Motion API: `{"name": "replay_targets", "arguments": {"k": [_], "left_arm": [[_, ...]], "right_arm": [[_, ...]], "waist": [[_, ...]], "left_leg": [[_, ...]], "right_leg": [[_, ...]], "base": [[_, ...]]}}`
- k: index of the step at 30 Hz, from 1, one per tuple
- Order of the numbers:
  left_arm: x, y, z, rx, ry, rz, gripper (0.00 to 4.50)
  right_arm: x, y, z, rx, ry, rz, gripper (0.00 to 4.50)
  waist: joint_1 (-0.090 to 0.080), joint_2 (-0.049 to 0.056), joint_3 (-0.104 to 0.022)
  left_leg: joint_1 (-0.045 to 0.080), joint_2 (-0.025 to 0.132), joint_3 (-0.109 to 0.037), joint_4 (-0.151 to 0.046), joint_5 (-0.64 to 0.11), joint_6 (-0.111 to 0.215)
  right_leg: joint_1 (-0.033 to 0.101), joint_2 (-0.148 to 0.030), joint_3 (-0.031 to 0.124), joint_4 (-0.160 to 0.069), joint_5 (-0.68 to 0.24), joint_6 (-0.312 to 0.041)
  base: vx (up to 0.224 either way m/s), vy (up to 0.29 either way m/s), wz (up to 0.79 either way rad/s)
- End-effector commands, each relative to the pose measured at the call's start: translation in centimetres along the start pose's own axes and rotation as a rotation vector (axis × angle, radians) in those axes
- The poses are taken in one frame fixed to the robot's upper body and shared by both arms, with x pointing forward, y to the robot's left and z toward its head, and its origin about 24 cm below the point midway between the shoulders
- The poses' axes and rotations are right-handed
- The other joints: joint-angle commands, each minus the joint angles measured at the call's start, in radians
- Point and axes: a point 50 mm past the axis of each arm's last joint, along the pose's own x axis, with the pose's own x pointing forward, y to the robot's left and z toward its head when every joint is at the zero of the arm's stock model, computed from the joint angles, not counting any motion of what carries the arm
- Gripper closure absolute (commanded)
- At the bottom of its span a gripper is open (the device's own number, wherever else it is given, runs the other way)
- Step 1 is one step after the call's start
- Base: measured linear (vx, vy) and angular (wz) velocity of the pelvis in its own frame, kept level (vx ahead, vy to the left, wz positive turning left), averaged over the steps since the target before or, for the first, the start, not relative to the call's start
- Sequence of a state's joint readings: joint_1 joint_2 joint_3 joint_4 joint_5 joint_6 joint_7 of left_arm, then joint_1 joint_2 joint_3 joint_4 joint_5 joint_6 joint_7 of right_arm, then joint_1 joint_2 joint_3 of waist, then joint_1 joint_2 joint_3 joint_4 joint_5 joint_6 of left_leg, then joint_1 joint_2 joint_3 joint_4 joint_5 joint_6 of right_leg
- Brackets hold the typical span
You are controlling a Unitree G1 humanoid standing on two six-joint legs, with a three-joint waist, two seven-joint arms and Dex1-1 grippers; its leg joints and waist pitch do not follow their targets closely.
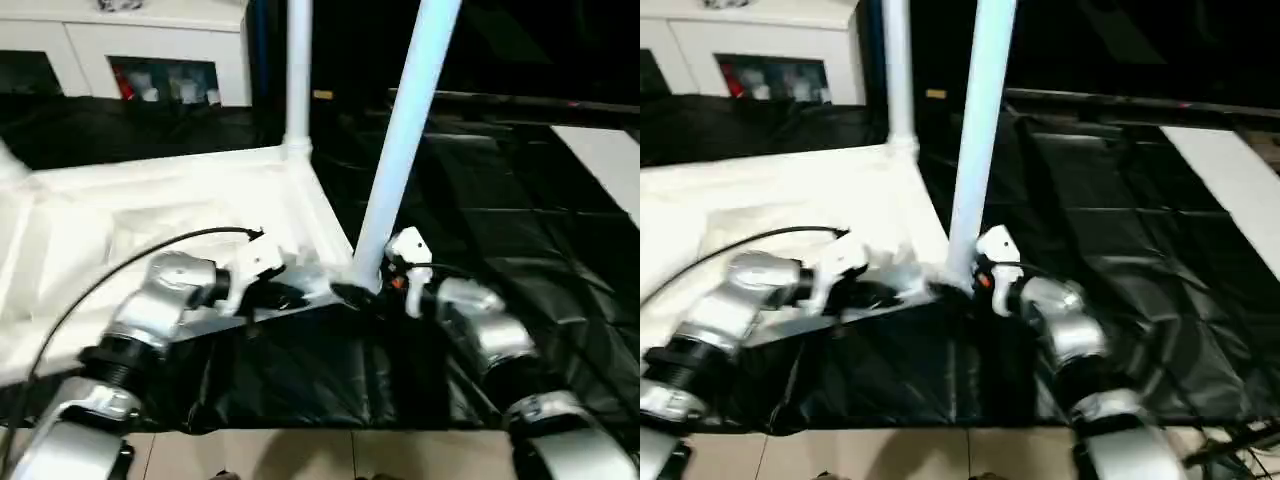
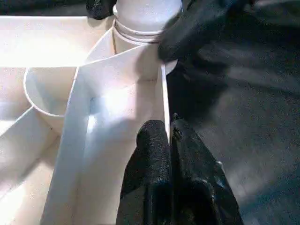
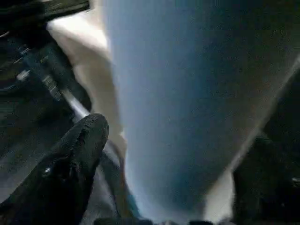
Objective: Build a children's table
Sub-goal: Rotate leg to tighten
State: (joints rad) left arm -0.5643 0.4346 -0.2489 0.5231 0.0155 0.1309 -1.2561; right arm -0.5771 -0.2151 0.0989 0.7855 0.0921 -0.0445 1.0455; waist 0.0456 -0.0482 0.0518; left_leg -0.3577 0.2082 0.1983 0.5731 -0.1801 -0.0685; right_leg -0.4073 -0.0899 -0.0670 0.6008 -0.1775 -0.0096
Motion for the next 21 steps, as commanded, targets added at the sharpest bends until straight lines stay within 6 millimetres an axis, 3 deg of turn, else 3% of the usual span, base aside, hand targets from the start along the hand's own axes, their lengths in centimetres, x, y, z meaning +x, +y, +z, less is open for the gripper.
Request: {"name": "replay_targets", "arguments": {"k": [1, 5, 12, 16, 18, 21], "left_arm": [[0.2, -0.7, -0.2, 0.025, 0.007, -0.12, 4.5], [-0.4, -1.0, -0.3, 0.017, 0.001, -0.161, 4.5], [-1.7, -1.5, -0.6, 0.017, 0.026, -0.259, 4.5], [-2.0, -1.3, -0.8, 0.027, 0.045, -0.254, 4.5], [-2.0, -1.3, -0.7, 0.025, 0.043, -0.253, 4.5], [-1.9, -1.3, -0.7, 0.023, 0.039, -0.239, 4.5]], "right_arm": [[-0.5, 0.1, 0.3, -0.029, 0.045, 0.117, 0.41], [-0.8, 0.1, 0.4, -0.03, 0.059, 0.173, 0.41], [-1.0, 0.8, 1.1, -0.006, 0.073, 0.349, 0.68], [-0.5, 1.7, 0.2, 0.005, 0.108, 0.409, 1.1], [-0.4, 1.9, 0.0, 0.015, 0.103, 0.414, 1.1], [-0.1, 2.4, -0.3, 0.028, 0.093, 0.424, 1.45]], "waist": [[0.005, -0.005, -0.067], [0.015, -0.002, -0.065], [0.018, -0.004, -0.058], [0.021, -0.008, -0.055], [0.021, -0.008, -0.055], [0.022, -0.008, -0.056]], "left_leg": [[0.005, 0.029, -0.004, -0.055, -0.126, 0.078], [0.01, 0.032, 0.001, -0.054, -0.125, 0.079], [0.013, 0.037, -0.003, -0.062, -0.222, 0.032], [0.013, 0.037, -0.007, -0.065, -0.266, 0.0], [0.013, 0.036, -0.008, -0.065, -0.263, -0.004], [0.012, 0.035, -0.008, -0.065, -0.251, -0.004]], "right_leg": [[0.05, -0.048, 0.044, -0.044, -0.07, -0.269], [0.047, -0.048, 0.044, -0.041, -0.057, -0.281], [0.042, -0.051, 0.045, -0.054, -0.21, -0.25], [0.037, -0.054, 0.048, -0.06, -0.288, -0.227], [0.037, -0.055, 0.048, -0.059, -0.288, -0.223], [0.039, -0.053, 0.048, -0.057, -0.26, -0.226]], "base": [[0.0, 0.0, 0.0], [0.0, 0.0, 0.0], [0.0, 0.0, 0.0], [0.0, 0.0, 0.0], [0.0, 0.0, 0.0], [0.0, 0.0, 0.0]]}}
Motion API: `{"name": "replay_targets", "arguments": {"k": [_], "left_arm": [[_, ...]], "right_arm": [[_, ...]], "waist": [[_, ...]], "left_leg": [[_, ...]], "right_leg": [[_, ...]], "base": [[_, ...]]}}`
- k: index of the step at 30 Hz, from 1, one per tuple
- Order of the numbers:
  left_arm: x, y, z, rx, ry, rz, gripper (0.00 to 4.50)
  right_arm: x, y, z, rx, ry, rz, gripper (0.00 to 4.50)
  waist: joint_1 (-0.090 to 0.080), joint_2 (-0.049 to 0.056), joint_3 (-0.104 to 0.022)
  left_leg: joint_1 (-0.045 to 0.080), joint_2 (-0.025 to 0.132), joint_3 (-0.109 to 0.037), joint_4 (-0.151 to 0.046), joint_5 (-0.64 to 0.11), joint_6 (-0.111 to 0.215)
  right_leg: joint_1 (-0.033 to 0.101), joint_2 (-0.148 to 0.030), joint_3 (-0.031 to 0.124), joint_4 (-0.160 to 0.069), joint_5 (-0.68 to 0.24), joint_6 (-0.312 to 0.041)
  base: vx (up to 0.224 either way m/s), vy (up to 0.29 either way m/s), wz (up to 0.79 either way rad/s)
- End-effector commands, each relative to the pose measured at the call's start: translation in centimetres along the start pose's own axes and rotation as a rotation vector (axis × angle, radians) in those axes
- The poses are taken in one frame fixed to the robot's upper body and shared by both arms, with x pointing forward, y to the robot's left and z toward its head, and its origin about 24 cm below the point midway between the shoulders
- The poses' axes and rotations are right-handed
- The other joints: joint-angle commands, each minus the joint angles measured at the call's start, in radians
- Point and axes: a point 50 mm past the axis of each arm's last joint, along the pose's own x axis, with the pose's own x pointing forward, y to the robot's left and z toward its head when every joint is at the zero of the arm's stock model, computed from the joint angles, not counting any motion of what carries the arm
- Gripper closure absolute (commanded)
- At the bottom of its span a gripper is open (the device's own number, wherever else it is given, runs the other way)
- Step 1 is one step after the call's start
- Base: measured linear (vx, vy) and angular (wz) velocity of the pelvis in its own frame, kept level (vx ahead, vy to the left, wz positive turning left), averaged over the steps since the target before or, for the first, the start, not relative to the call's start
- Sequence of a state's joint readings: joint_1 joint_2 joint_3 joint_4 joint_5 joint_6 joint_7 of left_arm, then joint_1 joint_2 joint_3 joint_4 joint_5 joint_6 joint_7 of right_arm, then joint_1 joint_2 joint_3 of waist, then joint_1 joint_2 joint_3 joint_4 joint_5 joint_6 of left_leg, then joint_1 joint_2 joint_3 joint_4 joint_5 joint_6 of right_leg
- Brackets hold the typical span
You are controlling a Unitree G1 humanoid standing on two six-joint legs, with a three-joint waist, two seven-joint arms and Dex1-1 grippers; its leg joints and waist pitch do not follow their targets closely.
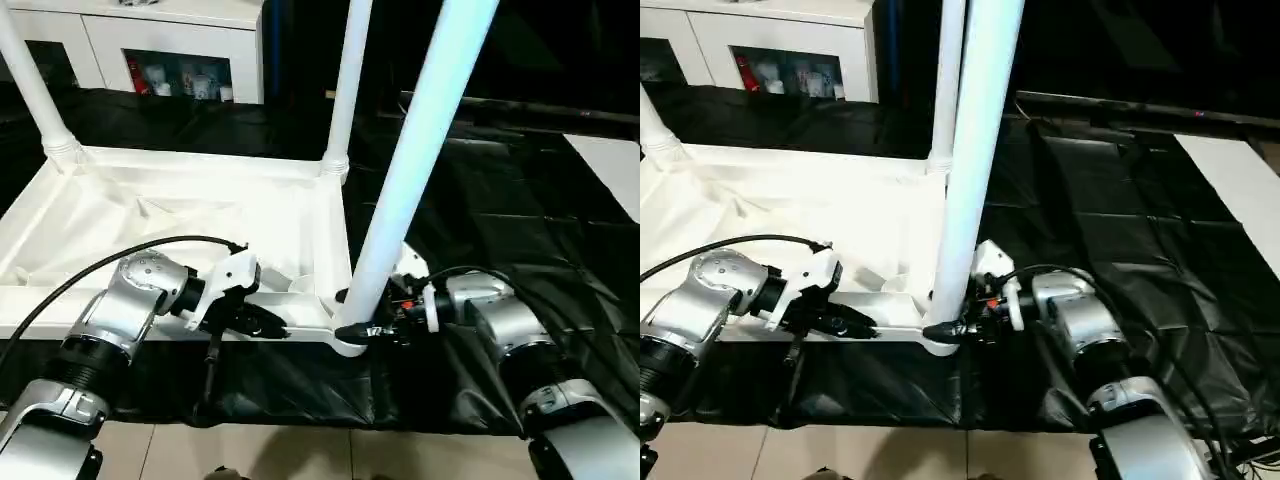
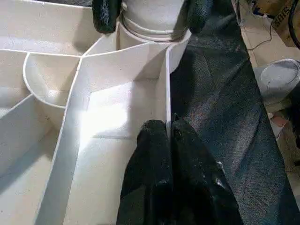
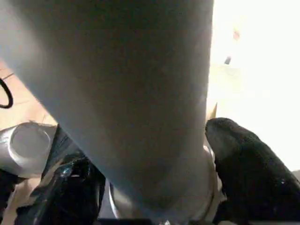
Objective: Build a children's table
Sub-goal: Rotate leg to tighten
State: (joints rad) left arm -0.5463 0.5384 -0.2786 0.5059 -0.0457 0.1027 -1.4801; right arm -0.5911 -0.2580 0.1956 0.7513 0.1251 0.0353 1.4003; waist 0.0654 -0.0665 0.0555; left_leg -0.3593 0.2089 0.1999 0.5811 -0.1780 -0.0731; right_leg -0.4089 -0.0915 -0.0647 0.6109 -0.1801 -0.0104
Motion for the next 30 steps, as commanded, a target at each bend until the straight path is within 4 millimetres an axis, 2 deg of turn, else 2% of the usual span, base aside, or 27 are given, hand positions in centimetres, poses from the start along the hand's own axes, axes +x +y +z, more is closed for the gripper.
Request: {"name": "replay_targets", "arguments": {"k": [1, 3, 4, 6, 7, 8, 9, 10, 11, 13, 15, 19, 20, 21, 23, 24, 26, 27, 28, 30], "left_arm": [[0.6, -0.2, 0.3, 0.015, 0.005, -0.033, 4.5], [0.6, -0.1, 0.3, 0.014, 0.006, -0.018, 4.5], [0.7, 0.0, 0.3, 0.015, 0.008, -0.002, 4.5], [0.8, 0.0, 0.3, 0.011, 0.002, 0.007, 4.5], [0.8, 0.2, 0.4, 0.007, -0.001, 0.034, 4.5], [1.1, 0.6, 0.7, -0.009, -0.014, 0.093, 4.5], [1.3, 0.9, 0.8, -0.017, -0.02, 0.138, 4.5], [1.6, 1.3, 1.1, -0.024, -0.026, 0.184, 4.5], [2.0, 1.6, 1.5, -0.037, -0.04, 0.229, 4.5], [2.7, 2.1, 2.1, -0.045, -0.054, 0.302, 4.5], [3.5, 2.5, 2.8, -0.054, -0.074, 0.355, 4.5], [5.4, 3.0, 4.3, -0.076, -0.136, 0.419, 4.5], [5.9, 2.9, 4.5, -0.077, -0.142, 0.419, 4.5], [6.3, 2.8, 4.7, -0.076, -0.146, 0.406, 4.5], [6.7, 2.7, 4.8, -0.067, -0.132, 0.382, 4.5], [6.7, 2.7, 4.7, -0.064, -0.121, 0.376, 4.5], [6.6, 2.7, 4.3, -0.06, -0.085, 0.377, 4.5], [6.6, 2.6, 4.2, -0.061, -0.083, 0.376, 4.5], [6.3, 2.5, 3.8, -0.062, -0.059, 0.364, 4.5], [5.8, 2.5, 3.3, -0.067, -0.038, 0.355, 4.5]], "right_arm": [[0.6, 0.5, -0.5, 0.014, 0.008, 0.027, 1.49], [0.7, 0.6, -0.5, 0.021, -0.007, 0.021, 1.69], [0.8, 0.7, -0.6, 0.026, -0.02, 0.005, 1.79], [0.8, 0.6, -0.7, 0.026, -0.035, -0.017, 1.87], [0.9, 0.6, -0.6, 0.032, -0.054, -0.04, 1.9], [1.0, 0.4, -0.6, 0.038, -0.095, -0.115, 1.92], [1.1, 0.3, -0.5, 0.042, -0.12, -0.162, 1.94], [1.3, 0.1, -0.5, 0.048, -0.145, -0.217, 1.94], [1.5, -0.4, -0.6, 0.06, -0.177, -0.318, 1.95], [2.0, -0.9, -0.7, 0.085, -0.208, -0.455, 1.96], [2.6, -1.4, -0.8, 0.126, -0.224, -0.56, 1.97], [4.9, -1.9, -0.5, 0.186, -0.239, -0.698, 1.98], [5.5, -2.0, -0.1, 0.198, -0.247, -0.731, 1.98], [6.3, -2.2, 0.3, 0.231, -0.263, -0.749, 1.98], [7.4, -2.2, 1.1, 0.243, -0.289, -0.75, 1.98], [7.7, -2.2, 1.4, 0.235, -0.293, -0.746, 1.98], [8.3, -2.0, 1.9, 0.214, -0.308, -0.739, 1.43], [8.3, -2.0, 1.9, 0.214, -0.31, -0.737, 1.43], [8.1, -1.9, 2.0, 0.214, -0.324, -0.725, 1.19], [7.7, -2.0, 1.8, 0.2, -0.326, -0.714, 1.19]], "waist": [[0.004, 0.014, -0.061], [0.004, 0.011, -0.062], [0.005, 0.019, -0.062], [0.006, 0.015, -0.061], [0.006, 0.017, -0.059], [0.005, 0.012, -0.059], [0.004, 0.011, -0.057], [0.002, 0.01, -0.055], [-0.001, 0.005, -0.054], [-0.009, 0.011, -0.054], [-0.012, 0.01, -0.054], [-0.024, 0.01, -0.056], [-0.023, 0.015, -0.058], [-0.026, 0.011, -0.058], [-0.032, 0.012, -0.06], [-0.032, 0.015, -0.061], [-0.033, 0.014, -0.062], [-0.033, 0.014, -0.062], [-0.032, 0.019, -0.063], [-0.035, 0.02, -0.063]], "left_leg": [[0.013, 0.034, -0.01, -0.073, -0.247, 0.003], [0.012, 0.034, -0.01, -0.073, -0.243, 0.004], [0.013, 0.034, -0.01, -0.073, -0.243, 0.002], [0.014, 0.034, -0.01, -0.074, -0.257, -0.001], [0.015, 0.034, -0.011, -0.076, -0.273, -0.005], [0.016, 0.034, -0.011, -0.075, -0.282, -0.008], [0.017, 0.034, -0.011, -0.077, -0.292, -0.012], [0.021, 0.031, -0.015, -0.077, -0.326, -0.024], [0.02, 0.032, -0.016, -0.078, -0.327, -0.029], [0.02, 0.03, -0.023, -0.081, -0.344, -0.043], [0.02, 0.028, -0.024, -0.08, -0.35, -0.042], [0.016, 0.024, -0.023, -0.078, -0.341, -0.035], [0.016, 0.024, -0.023, -0.078, -0.335, -0.033], [0.015, 0.024, -0.02, -0.077, -0.327, -0.029], [0.008, 0.023, -0.023, -0.079, -0.314, -0.026], [0.01, 0.023, -0.021, -0.078, -0.304, -0.023], [0.008, 0.023, -0.018, -0.077, -0.284, -0.015], [0.008, 0.023, -0.018, -0.077, -0.284, -0.015], [0.009, 0.024, -0.018, -0.077, -0.268, -0.009], [0.005, 0.023, -0.018, -0.078, -0.266, -0.007]], "right_leg": [[0.041, -0.051, 0.045, -0.065, -0.242, -0.227], [0.042, -0.051, 0.045, -0.064, -0.231, -0.23], [0.042, -0.051, 0.045, -0.064, -0.223, -0.233], [0.041, -0.051, 0.045, -0.066, -0.237, -0.23], [0.039, -0.05, 0.045, -0.069, -0.258, -0.227], [0.039, -0.051, 0.045, -0.07, -0.273, -0.224], [0.037, -0.052, 0.046, -0.073, -0.291, -0.22], [0.033, -0.057, 0.047, -0.083, -0.368, -0.198], [0.032, -0.058, 0.047, -0.086, -0.392, -0.187], [0.03, -0.057, 0.045, -0.091, -0.447, -0.16], [0.029, -0.057, 0.044, -0.095, -0.461, -0.151], [0.029, -0.053, 0.044, -0.096, -0.437, -0.15], [0.03, -0.053, 0.044, -0.095, -0.427, -0.15], [0.029, -0.052, 0.045, -0.094, -0.401, -0.154], [0.035, -0.051, 0.043, -0.089, -0.382, -0.157], [0.034, -0.049, 0.044, -0.088, -0.353, -0.161], [0.037, -0.047, 0.046, -0.081, -0.293, -0.176], [0.037, -0.047, 0.046, -0.081, -0.293, -0.176], [0.039, -0.048, 0.046, -0.077, -0.26, -0.187], [0.043, -0.046, 0.045, -0.076, -0.246, -0.191]], "base": [[0.0, 0.0, 0.0], [0.0, 0.0, 0.0], [0.0, 0.0, 0.0], [0.0, 0.0, 0.0], [0.0, 0.0, 0.0], [0.0, 0.0, 0.0], [0.0, 0.0, 0.0], [0.0, 0.0, 0.0], [0.0, 0.0, 0.0], [0.0, 0.0, 0.0], [0.0, 0.0, 0.0], [0.0, 0.0, 0.0], [0.0, 0.0, 0.0], [0.0, 0.0, 0.0], [0.0, 0.0, 0.0], [0.0, 0.0, 0.0], [0.0, 0.0, 0.0], [0.0, 0.0, 0.0], [0.0, 0.0, 0.0], [0.0, 0.0, 0.0]]}}
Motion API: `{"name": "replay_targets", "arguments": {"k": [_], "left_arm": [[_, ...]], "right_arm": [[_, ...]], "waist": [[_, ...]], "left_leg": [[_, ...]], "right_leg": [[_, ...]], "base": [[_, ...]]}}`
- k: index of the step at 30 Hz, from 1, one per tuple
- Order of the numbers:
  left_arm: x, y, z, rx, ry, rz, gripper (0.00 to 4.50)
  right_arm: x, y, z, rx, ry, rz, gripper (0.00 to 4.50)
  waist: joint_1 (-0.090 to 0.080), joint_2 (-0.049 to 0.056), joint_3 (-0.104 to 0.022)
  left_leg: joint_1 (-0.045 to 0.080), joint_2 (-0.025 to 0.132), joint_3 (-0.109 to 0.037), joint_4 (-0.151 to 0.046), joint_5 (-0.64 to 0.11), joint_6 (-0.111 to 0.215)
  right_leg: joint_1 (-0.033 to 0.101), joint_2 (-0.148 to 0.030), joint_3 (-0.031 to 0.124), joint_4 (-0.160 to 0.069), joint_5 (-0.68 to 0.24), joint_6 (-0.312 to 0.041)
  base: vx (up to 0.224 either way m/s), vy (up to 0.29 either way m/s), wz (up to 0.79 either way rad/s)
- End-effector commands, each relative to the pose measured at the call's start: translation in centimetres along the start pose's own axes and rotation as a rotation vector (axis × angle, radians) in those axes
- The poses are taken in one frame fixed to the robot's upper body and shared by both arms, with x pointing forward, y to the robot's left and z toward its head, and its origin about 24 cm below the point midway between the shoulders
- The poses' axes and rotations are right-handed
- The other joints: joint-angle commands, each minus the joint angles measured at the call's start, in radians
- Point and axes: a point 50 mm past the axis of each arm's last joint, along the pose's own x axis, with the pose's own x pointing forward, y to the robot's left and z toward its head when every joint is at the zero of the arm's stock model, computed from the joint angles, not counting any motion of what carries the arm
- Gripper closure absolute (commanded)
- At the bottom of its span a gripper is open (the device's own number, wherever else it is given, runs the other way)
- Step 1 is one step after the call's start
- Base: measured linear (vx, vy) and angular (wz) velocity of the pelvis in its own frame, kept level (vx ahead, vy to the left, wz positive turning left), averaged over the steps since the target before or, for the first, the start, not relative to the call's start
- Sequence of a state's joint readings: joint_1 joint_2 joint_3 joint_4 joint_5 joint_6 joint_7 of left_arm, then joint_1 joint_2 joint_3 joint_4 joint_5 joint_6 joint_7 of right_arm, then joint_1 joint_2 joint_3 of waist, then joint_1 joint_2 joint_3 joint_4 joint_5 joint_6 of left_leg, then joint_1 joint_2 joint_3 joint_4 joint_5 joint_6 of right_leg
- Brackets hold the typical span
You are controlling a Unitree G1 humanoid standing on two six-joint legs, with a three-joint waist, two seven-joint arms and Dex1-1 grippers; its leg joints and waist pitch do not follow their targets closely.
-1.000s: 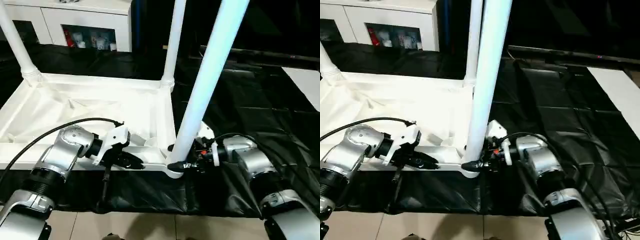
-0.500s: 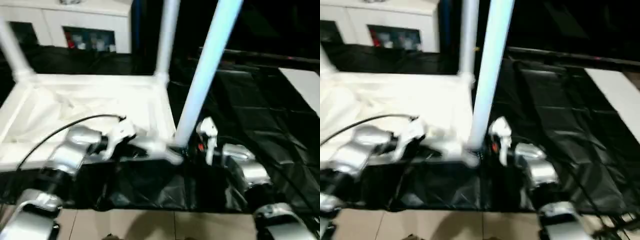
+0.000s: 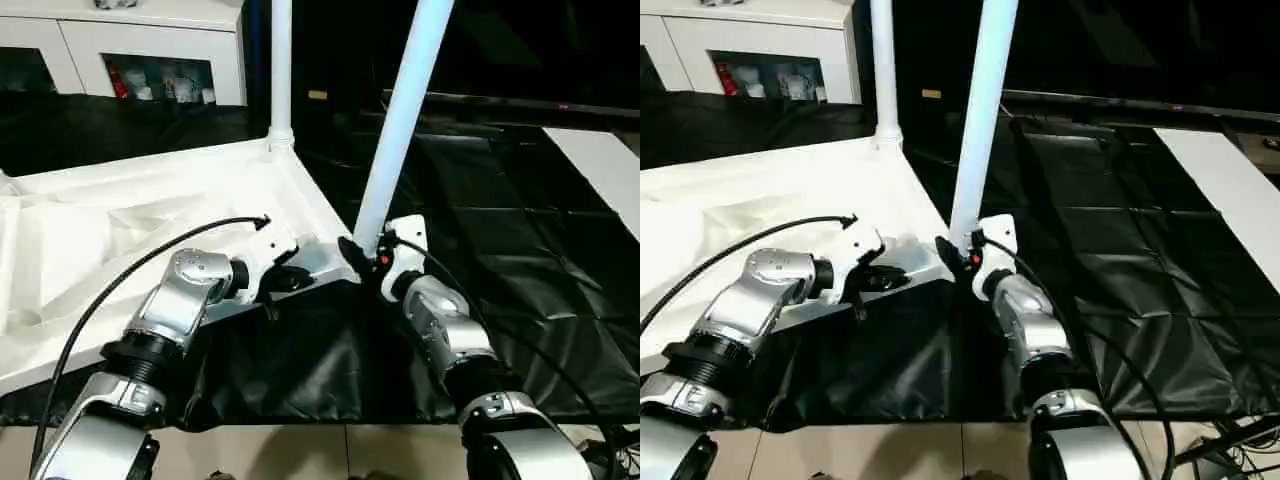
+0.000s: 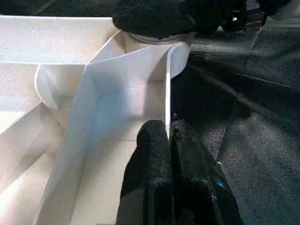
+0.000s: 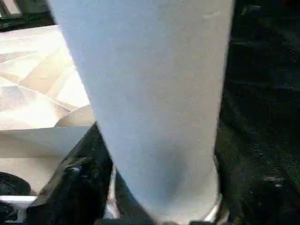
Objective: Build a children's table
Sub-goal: Rotate leg to tighten
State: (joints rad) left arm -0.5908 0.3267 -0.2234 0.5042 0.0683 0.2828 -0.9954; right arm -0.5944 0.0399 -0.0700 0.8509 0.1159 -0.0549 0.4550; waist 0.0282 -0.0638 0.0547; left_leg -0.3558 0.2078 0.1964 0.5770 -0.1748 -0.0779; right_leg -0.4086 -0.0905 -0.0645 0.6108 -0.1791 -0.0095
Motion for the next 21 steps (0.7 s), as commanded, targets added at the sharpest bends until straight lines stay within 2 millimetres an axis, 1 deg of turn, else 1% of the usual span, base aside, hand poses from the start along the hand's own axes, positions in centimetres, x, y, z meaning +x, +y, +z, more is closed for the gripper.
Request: {"name": "replay_targets", "arguments": {"k": [1, 2, 3, 4, 5, 7, 8, 9, 10, 12, 13, 14, 15, 16, 17, 18, 19, 20, 21], "left_arm": [[1.3, -1.2, 0.5, 0.038, 0.016, -0.084, 4.5], [1.2, -1.2, 0.4, 0.039, 0.021, -0.086, 4.5], [0.8, -1.0, 0.0, 0.045, 0.044, -0.094, 4.5], [0.6, -0.9, -0.1, 0.048, 0.053, -0.095, 4.5], [0.1, -0.7, -0.5, 0.055, 0.073, -0.114, 4.5], [-0.6, -0.5, -0.9, 0.066, 0.096, -0.144, 4.5], [-0.8, -0.5, -1.0, 0.073, 0.101, -0.156, 4.5], [-1.1, -0.4, -1.1, 0.081, 0.1, -0.178, 4.5], [-1.4, -0.5, -1.1, 0.088, 0.092, -0.207, 4.5], [-1.8, -0.6, -1.2, 0.09, 0.081, -0.255, 4.5], [-2.0, -0.8, -1.2, 0.095, 0.074, -0.289, 4.5], [-2.4, -1.1, -1.3, 0.112, 0.065, -0.34, 4.5], [-2.4, -1.1, -1.3, 0.113, 0.065, -0.342, 4.5], [-2.6, -1.2, -1.4, 0.116, 0.061, -0.368, 4.5], [-2.7, -1.2, -1.4, 0.118, 0.059, -0.374, 4.5], [-2.7, -1.2, -1.4, 0.118, 0.059, -0.374, 4.5], [-2.8, -1.2, -1.4, 0.119, 0.056, -0.385, 4.5], [-3.1, -1.3, -1.5, 0.113, 0.05, -0.417, 4.5], [-3.2, -1.3, -1.5, 0.112, 0.05, -0.426, 4.5]], "right_arm": [[1.2, 3.8, -0.2, -0.012, 0.018, 0.208, 1.09], [1.2, 3.6, -0.2, -0.016, 0.019, 0.207, 0.95], [0.8, 2.9, -0.1, -0.045, 0.025, 0.218, 0.84], [0.6, 2.6, 0.0, -0.061, 0.028, 0.226, 0.77], [0.0, 1.8, 0.2, -0.091, 0.041, 0.261, 0.77], [-0.9, 0.9, 0.4, -0.118, 0.069, 0.335, 0.47], [-1.2, 0.7, 0.4, -0.127, 0.079, 0.371, 0.47], [-1.8, 0.4, 0.6, -0.138, 0.088, 0.425, 0.47], [-2.4, 0.1, 0.7, -0.141, 0.104, 0.486, 0.47], [-3.2, -0.4, 0.8, -0.154, 0.135, 0.564, 0.47], [-3.7, -0.7, 0.7, -0.171, 0.164, 0.61, 0.47], [-4.3, -1.1, 0.7, -0.192, 0.214, 0.666, 0.47], [-4.3, -1.2, 0.7, -0.192, 0.216, 0.667, 0.47], [-4.7, -1.4, 0.6, -0.197, 0.261, 0.708, 0.47], [-4.9, -1.5, 0.5, -0.205, 0.281, 0.733, 0.47], [-4.9, -1.5, 0.5, -0.205, 0.281, 0.733, 0.47], [-5.0, -1.6, 0.6, -0.216, 0.301, 0.755, 0.47], [-5.1, -1.7, 0.7, -0.218, 0.325, 0.788, 0.61], [-5.1, -1.6, 0.8, -0.221, 0.333, 0.804, 0.61]], "waist": [[0.002, 0.024, -0.063], [0.0, 0.022, -0.063], [-0.001, 0.027, -0.063], [-0.003, 0.023, -0.063], [-0.003, 0.022, -0.063], [-0.001, 0.023, -0.064], [0.0, 0.022, -0.063], [0.001, 0.025, -0.064], [0.006, 0.025, -0.063], [0.008, 0.023, -0.064], [0.009, 0.024, -0.063], [0.011, 0.021, -0.062], [0.012, 0.022, -0.061], [0.018, 0.025, -0.06], [0.021, 0.024, -0.059], [0.026, 0.024, -0.059], [0.029, 0.023, -0.06], [0.031, 0.025, -0.06], [0.032, 0.024, -0.061]], "left_leg": [[0.005, 0.025, -0.015, -0.074, -0.271, -0.002], [0.004, 0.024, -0.014, -0.073, -0.273, -0.002], [0.005, 0.024, -0.014, -0.073, -0.274, -0.003], [0.004, 0.024, -0.013, -0.072, -0.276, 0.002], [0.005, 0.023, -0.013, -0.072, -0.276, 0.005], [0.004, 0.024, -0.011, -0.069, -0.26, 0.015], [0.005, 0.024, -0.011, -0.069, -0.256, 0.018], [0.005, 0.024, -0.012, -0.069, -0.251, 0.02], [0.006, 0.025, -0.01, -0.068, -0.262, 0.033], [0.007, 0.026, -0.011, -0.068, -0.26, 0.033], [0.007, 0.027, -0.011, -0.068, -0.26, 0.032], [0.01, 0.027, -0.01, -0.067, -0.265, 0.032], [0.008, 0.027, -0.01, -0.067, -0.264, 0.034], [0.011, 0.031, -0.007, -0.068, -0.27, 0.027], [0.011, 0.032, -0.007, -0.068, -0.272, 0.024], [0.013, 0.033, -0.005, -0.068, -0.275, 0.019], [0.013, 0.033, -0.007, -0.068, -0.278, 0.014], [0.013, 0.033, -0.006, -0.068, -0.279, 0.012], [0.012, 0.032, -0.006, -0.068, -0.278, 0.01]], "right_leg": [[0.042, -0.048, 0.045, -0.074, -0.235, -0.199], [0.042, -0.046, 0.046, -0.075, -0.229, -0.202], [0.042, -0.046, 0.046, -0.073, -0.22, -0.207], [0.045, -0.044, 0.045, -0.072, -0.206, -0.215], [0.045, -0.044, 0.045, -0.074, -0.208, -0.216], [0.048, -0.045, 0.046, -0.071, -0.184, -0.226], [0.049, -0.044, 0.046, -0.072, -0.18, -0.228], [0.05, -0.043, 0.046, -0.07, -0.172, -0.231], [0.05, -0.043, 0.046, -0.072, -0.17, -0.233], [0.052, -0.044, 0.045, -0.069, -0.165, -0.244], [0.05, -0.045, 0.045, -0.07, -0.168, -0.247], [0.048, -0.045, 0.044, -0.072, -0.185, -0.25], [0.049, -0.045, 0.045, -0.072, -0.19, -0.251], [0.046, -0.044, 0.045, -0.071, -0.201, -0.253], [0.047, -0.044, 0.044, -0.07, -0.206, -0.254], [0.043, -0.045, 0.045, -0.071, -0.211, -0.254], [0.045, -0.046, 0.044, -0.07, -0.222, -0.252], [0.044, -0.046, 0.044, -0.069, -0.224, -0.25], [0.046, -0.045, 0.044, -0.069, -0.226, -0.248]], "base": [[0.0, 0.0, 0.0], [0.0, 0.0, 0.0], [0.0, 0.0, 0.0], [0.0, 0.0, 0.0], [0.0, 0.0, 0.0], [0.0, 0.0, 0.0], [0.0, 0.0, 0.0], [0.0, 0.0, 0.0], [0.0, 0.0, 0.0], [0.0, 0.0, 0.0], [0.0, 0.0, 0.0], [0.0, 0.0, 0.0], [0.0, 0.0, 0.0], [0.0, 0.0, 0.0], [0.0, 0.0, 0.0], [0.0, 0.0, 0.0], [0.0, 0.0, 0.0], [0.0, 0.0, 0.0], [0.0, 0.0, 0.0]]}}
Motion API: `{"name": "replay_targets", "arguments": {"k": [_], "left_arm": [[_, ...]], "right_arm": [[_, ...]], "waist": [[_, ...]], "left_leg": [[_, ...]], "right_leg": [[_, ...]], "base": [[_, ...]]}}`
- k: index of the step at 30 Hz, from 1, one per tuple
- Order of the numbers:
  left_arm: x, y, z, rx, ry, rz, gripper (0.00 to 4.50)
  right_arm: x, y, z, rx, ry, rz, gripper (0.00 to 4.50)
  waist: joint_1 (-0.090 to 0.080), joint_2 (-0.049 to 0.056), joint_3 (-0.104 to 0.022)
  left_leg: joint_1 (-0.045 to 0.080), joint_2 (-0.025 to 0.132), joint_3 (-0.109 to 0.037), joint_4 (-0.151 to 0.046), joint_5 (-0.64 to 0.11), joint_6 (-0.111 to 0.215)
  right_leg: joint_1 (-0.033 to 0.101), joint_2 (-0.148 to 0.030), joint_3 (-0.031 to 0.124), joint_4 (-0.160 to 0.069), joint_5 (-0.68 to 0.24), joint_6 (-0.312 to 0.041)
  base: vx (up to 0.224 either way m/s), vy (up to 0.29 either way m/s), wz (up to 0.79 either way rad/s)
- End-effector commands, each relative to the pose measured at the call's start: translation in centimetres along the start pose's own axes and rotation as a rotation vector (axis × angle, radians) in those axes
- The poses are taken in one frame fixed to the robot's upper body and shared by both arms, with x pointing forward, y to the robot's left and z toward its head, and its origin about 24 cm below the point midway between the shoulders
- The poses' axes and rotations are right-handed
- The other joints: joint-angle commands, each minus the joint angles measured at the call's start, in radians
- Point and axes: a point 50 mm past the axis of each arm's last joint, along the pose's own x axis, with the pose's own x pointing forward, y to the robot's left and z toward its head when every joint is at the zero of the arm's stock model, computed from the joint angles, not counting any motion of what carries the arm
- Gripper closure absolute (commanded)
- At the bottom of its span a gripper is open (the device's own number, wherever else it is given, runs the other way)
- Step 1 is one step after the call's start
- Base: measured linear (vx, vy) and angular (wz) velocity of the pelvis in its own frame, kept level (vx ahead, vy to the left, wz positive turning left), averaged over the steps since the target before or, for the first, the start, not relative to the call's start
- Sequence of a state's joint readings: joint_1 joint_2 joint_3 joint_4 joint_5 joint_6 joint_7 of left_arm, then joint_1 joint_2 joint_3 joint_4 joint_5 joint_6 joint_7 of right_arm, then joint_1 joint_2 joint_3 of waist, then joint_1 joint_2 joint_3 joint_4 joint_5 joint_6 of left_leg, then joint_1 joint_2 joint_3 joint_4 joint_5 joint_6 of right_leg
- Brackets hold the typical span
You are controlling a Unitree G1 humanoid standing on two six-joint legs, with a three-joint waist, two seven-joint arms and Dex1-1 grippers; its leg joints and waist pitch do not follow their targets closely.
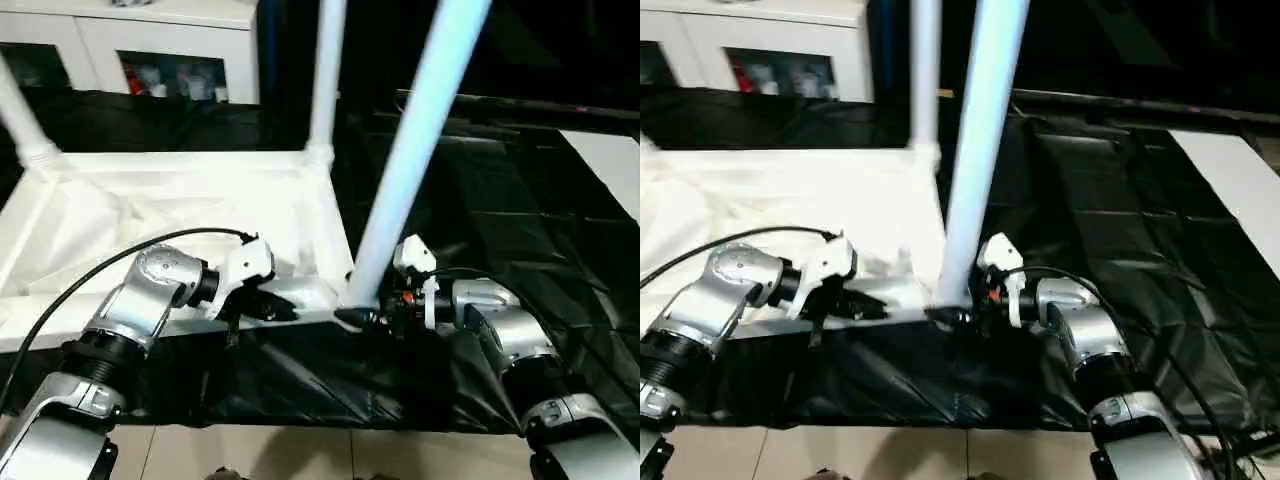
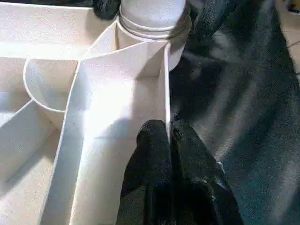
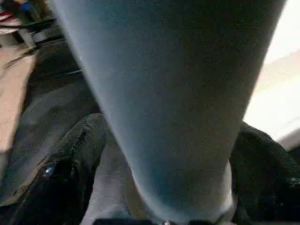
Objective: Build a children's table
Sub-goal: Rotate leg to tighten
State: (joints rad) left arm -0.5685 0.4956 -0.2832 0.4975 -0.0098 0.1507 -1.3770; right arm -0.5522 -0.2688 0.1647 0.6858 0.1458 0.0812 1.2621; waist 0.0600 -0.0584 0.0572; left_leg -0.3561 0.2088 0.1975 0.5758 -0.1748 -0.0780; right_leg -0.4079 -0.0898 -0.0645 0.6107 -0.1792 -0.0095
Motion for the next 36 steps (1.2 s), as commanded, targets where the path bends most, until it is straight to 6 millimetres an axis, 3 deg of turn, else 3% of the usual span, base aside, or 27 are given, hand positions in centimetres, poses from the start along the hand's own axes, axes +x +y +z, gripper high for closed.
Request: {"name": "replay_targets", "arguments": {"k": [1, 12, 20, 21, 24, 26, 27, 28, 30, 32, 36], "left_arm": [[0.6, -0.7, 0.1, 0.013, -0.002, -0.088, 4.5], [-0.5, -0.8, -0.5, -0.003, 0.021, -0.103, 4.5], [-0.4, -0.9, -0.7, -0.016, 0.017, -0.102, 4.5], [-0.3, -0.9, -0.7, -0.018, 0.014, -0.099, 4.5], [0.3, -0.7, -0.6, -0.037, 0.004, -0.06, 4.5], [1.3, 0.0, -0.2, -0.061, -0.016, 0.043, 4.5], [1.5, 0.1, -0.1, -0.063, -0.02, 0.053, 4.5], [2.2, 0.4, 0.4, -0.074, -0.038, 0.098, 4.5], [3.8, 0.8, 1.4, -0.103, -0.082, 0.157, 4.5], [5.0, 1.0, 2.3, -0.117, -0.112, 0.187, 4.5], [7.1, 1.2, 3.9, -0.126, -0.151, 0.221, 4.5]], "right_arm": [[0.1, 0.2, -0.1, 0.004, 0.047, 0.065, 0.7], [0.8, 0.8, -0.1, 0.002, 0.078, 0.161, 1.62], [1.0, 1.3, -0.6, 0.018, 0.062, 0.158, 1.9], [1.1, 1.3, -0.7, 0.024, 0.053, 0.143, 1.9], [1.3, 1.3, -1.0, 0.043, 0.006, 0.045, 1.92], [1.8, 0.6, -1.5, 0.036, -0.023, -0.176, 1.94], [1.9, 0.5, -1.5, 0.04, -0.03, -0.193, 1.94], [2.3, 0.5, -1.7, 0.072, -0.074, -0.265, 1.94], [3.3, 0.2, -1.8, 0.121, -0.12, -0.397, 1.95], [4.2, 0.1, -1.8, 0.154, -0.134, -0.473, 1.96], [7.0, -0.1, -0.7, 0.208, -0.155, -0.586, 1.96]], "waist": [[0.001, 0.019, -0.062], [0.007, 0.001, -0.063], [0.005, 0.01, -0.064], [0.006, 0.016, -0.064], [0.003, 0.013, -0.064], [-0.002, 0.015, -0.058], [-0.005, 0.012, -0.056], [-0.009, 0.012, -0.055], [-0.015, 0.015, -0.052], [-0.018, 0.02, -0.053], [-0.037, 0.022, -0.054]], "left_leg": [[0.013, 0.032, -0.007, -0.067, -0.278, 0.008], [0.008, 0.032, -0.008, -0.066, -0.243, 0.014], [0.01, 0.03, -0.009, -0.067, -0.245, 0.005], [0.011, 0.031, -0.009, -0.067, -0.248, 0.003], [0.011, 0.03, -0.008, -0.068, -0.255, 0.0], [0.015, 0.028, -0.01, -0.072, -0.303, -0.017], [0.018, 0.027, -0.012, -0.072, -0.327, -0.026], [0.022, 0.025, -0.019, -0.072, -0.368, -0.038], [0.025, 0.024, -0.021, -0.073, -0.391, -0.042], [0.028, 0.022, -0.027, -0.072, -0.419, -0.043], [0.019, 0.018, -0.031, -0.074, -0.43, -0.036]], "right_leg": [[0.043, -0.047, 0.045, -0.07, -0.229, -0.246], [0.044, -0.05, 0.044, -0.067, -0.25, -0.229], [0.044, -0.048, 0.044, -0.067, -0.23, -0.23], [0.043, -0.048, 0.044, -0.066, -0.227, -0.232], [0.044, -0.047, 0.045, -0.067, -0.215, -0.234], [0.036, -0.049, 0.046, -0.077, -0.292, -0.22], [0.034, -0.05, 0.045, -0.083, -0.339, -0.207], [0.033, -0.055, 0.044, -0.095, -0.46, -0.165], [0.026, -0.054, 0.042, -0.105, -0.514, -0.14], [0.024, -0.053, 0.037, -0.111, -0.547, -0.125], [0.026, -0.052, 0.031, -0.116, -0.562, -0.11]], "base": [[0.0, 0.0, 0.0], [0.0, 0.0, 0.0], [0.0, 0.0, 0.0], [0.0, 0.0, 0.0], [0.0, 0.0, 0.0], [0.0, 0.0, 0.0], [0.0, 0.0, 0.0], [0.0, 0.0, 0.0], [0.0, 0.0, 0.0], [0.0, 0.0, 0.0], [0.0, 0.0, 0.0]]}}
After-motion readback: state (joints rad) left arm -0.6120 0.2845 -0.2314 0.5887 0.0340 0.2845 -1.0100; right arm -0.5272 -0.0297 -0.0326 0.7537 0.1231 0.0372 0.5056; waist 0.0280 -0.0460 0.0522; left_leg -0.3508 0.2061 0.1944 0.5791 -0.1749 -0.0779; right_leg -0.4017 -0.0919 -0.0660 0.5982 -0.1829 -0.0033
